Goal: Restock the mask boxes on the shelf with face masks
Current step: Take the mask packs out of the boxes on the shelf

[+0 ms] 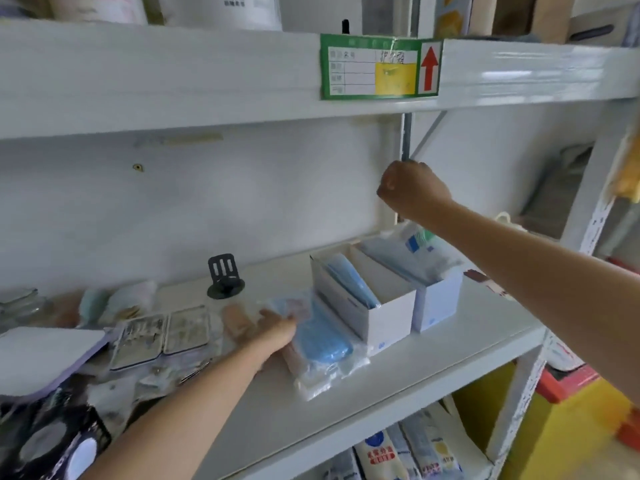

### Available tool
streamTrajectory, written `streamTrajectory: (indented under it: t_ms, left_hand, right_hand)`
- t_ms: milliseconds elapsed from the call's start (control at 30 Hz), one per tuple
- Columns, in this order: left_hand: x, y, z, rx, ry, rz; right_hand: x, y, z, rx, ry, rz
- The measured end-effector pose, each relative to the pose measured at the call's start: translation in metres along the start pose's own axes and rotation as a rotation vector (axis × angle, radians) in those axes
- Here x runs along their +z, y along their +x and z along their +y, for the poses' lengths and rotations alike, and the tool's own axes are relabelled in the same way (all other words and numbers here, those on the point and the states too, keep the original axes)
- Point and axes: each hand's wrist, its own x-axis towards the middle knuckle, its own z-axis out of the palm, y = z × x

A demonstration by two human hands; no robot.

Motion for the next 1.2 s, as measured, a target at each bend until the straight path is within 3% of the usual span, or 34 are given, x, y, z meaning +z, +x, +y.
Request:
streamTrajectory:
  t_ms: [133, 200, 300, 433, 533, 633, 733, 833, 900, 1000, 1067, 1167, 1200]
  left_hand:
    - [-0.003, 0.005, 0.011, 0.077, 0.279, -0.037]
    - [-0.015, 0.004, 0.024, 0.129, 0.309, 0.043]
    - [-0.044, 0.001, 0.047, 0.29, 0.145, 0.296]
    - [-0.068, -0.012, 0.08, 0.559, -0.143, 0.395]
    - [-0.074, -0.026, 0.112, 0.648, -0.146, 0.437]
    - [-0.07, -0.037, 0.15, 0.669, -0.186, 0.447]
    - [-0.066, -0.041, 0.189, 0.599, -0.314, 0.42]
    - [-0.056, -0.052, 0.223, 0.454, -0.554, 0.271]
    - [-0.048, -0.069, 0.24, 0.345, -0.774, 0.044]
    - [-0.047, -0.088, 0.252, 0.321, -1.101, -0.226]
    - [-0.048, -0.098, 0.257, 0.362, -1.246, -0.192]
    - [-0.057, -0.115, 0.252, 0.415, -1.528, -0.09]
    - [-0.061, -0.115, 0.245, 0.433, -1.519, -0.009]
  right_hand:
    - [0.011, 0.006, 0.038, 0.105, -0.215, -0.078]
    - [0.016, 0.009, 0.054, 0.156, -0.216, -0.076]
    - [0.022, 0.013, 0.071, 0.206, -0.292, -0.164]
    - [0.024, 0.018, 0.086, 0.221, -0.192, -0.327]
    - [0.023, 0.024, 0.094, 0.173, -0.16, -0.363]
    - [0.011, 0.038, 0.104, 0.083, -0.162, -0.282]
    - [-0.012, 0.058, 0.111, -0.028, -0.095, -0.101]
    - [-0.037, 0.072, 0.109, -0.094, 0.163, 0.096]
    - [-0.041, 0.072, 0.107, -0.279, 0.188, 0.295]
    - [-0.03, 0.063, 0.109, -0.808, 0.13, 0.645]
    - [-0.016, 0.06, 0.111, -1.056, 0.172, 0.661]
    - [0.003, 0.053, 0.101, -1.26, 0.209, 0.606]
    - [0.008, 0.051, 0.096, -1.316, 0.215, 0.597]
